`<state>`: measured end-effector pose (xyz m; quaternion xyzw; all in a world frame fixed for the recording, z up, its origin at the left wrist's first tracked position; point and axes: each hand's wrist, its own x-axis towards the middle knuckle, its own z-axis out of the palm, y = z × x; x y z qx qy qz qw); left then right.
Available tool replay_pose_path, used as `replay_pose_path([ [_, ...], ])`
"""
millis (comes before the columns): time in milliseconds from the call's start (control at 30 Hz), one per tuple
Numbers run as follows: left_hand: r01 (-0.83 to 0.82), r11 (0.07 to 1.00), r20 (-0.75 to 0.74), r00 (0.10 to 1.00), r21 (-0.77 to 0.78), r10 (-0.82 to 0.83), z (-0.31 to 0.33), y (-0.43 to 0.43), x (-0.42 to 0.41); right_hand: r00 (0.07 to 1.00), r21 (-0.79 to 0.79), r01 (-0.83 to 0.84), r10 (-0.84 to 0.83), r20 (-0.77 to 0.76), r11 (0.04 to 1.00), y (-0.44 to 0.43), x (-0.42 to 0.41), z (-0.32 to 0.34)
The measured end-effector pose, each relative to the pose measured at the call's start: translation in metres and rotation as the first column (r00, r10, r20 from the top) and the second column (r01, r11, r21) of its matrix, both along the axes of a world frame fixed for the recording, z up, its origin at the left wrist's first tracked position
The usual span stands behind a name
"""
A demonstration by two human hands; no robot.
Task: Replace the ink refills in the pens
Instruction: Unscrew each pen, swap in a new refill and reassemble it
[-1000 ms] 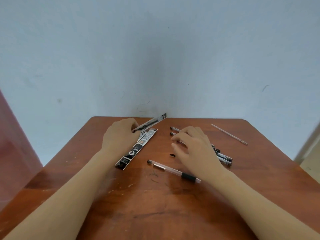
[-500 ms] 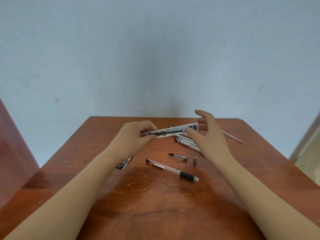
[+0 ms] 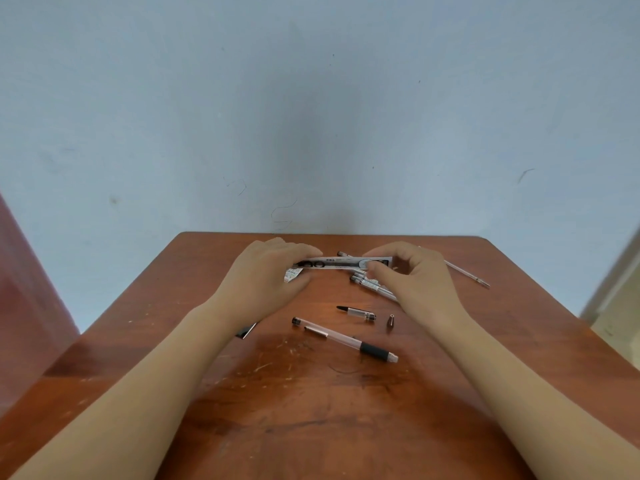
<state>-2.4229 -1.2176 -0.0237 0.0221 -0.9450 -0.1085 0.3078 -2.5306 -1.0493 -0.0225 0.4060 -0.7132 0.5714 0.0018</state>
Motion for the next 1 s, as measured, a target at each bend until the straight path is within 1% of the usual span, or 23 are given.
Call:
replay_pose_path([
  [67, 0.017, 0.995, 0.010, 1.000, -0.095, -0.016, -0.0020, -0.0010, -0.0012, 0.999, 0.010, -0.008, 0.008, -0.033, 1.000, 0.0004, 0.0027, 0.0008],
  [167, 0.030, 0.991, 0.021, 0.999, -0.127, -0.028, -0.0028, -0.0032, -0.0019, 0.997, 0.027, -0.025, 0.027, -0.077, 0.999, 0.0004, 0.0051, 0.0008],
  [233, 0.031, 0.989, 0.019, 0.999, -0.148, -0.028, -0.0027, -0.0050, -0.0024, 0.996, 0.048, -0.062, 0.065, -0.068, 0.997, 0.0014, 0.0049, 0.0026],
  [300, 0.031, 0.982, 0.006, 1.000, -0.185, -0.030, -0.0027, -0.0061, -0.0026, 0.989, 0.073, -0.140, 0.142, -0.029, 0.987, 0.0033, 0.0040, 0.0043],
  [367, 0.033, 0.977, -0.009, 0.999, -0.209, -0.035, -0.0018, -0.0062, -0.0022, 0.981, 0.138, -0.181, 0.188, -0.038, 0.974, 0.0044, 0.0039, 0.0049],
  [433, 0.036, 0.975, -0.022, 0.999, -0.218, -0.042, -0.0008, -0.0069, -0.0014, 0.977, 0.204, -0.181, 0.200, -0.077, 0.962, 0.0042, 0.0045, 0.0036],
  [633, 0.024, 0.971, -0.023, 0.999, -0.239, -0.031, -0.0008, -0.0076, -0.0012, 0.976, 0.218, -0.141, 0.173, -0.135, 0.966, 0.0027, 0.0032, 0.0011],
  [833, 0.028, 0.975, -0.025, 0.999, -0.221, -0.034, -0.0013, -0.0083, -0.0016, 0.975, 0.221, -0.106, 0.145, -0.166, 0.969, 0.0025, 0.0009, 0.0000],
  [1000, -0.013, 0.981, -0.056, 0.998, -0.192, 0.002, -0.0026, -0.0100, -0.0017, 0.985, 0.132, 0.012, 0.011, -0.170, 0.991, 0.0026, -0.0008, 0.0009],
])
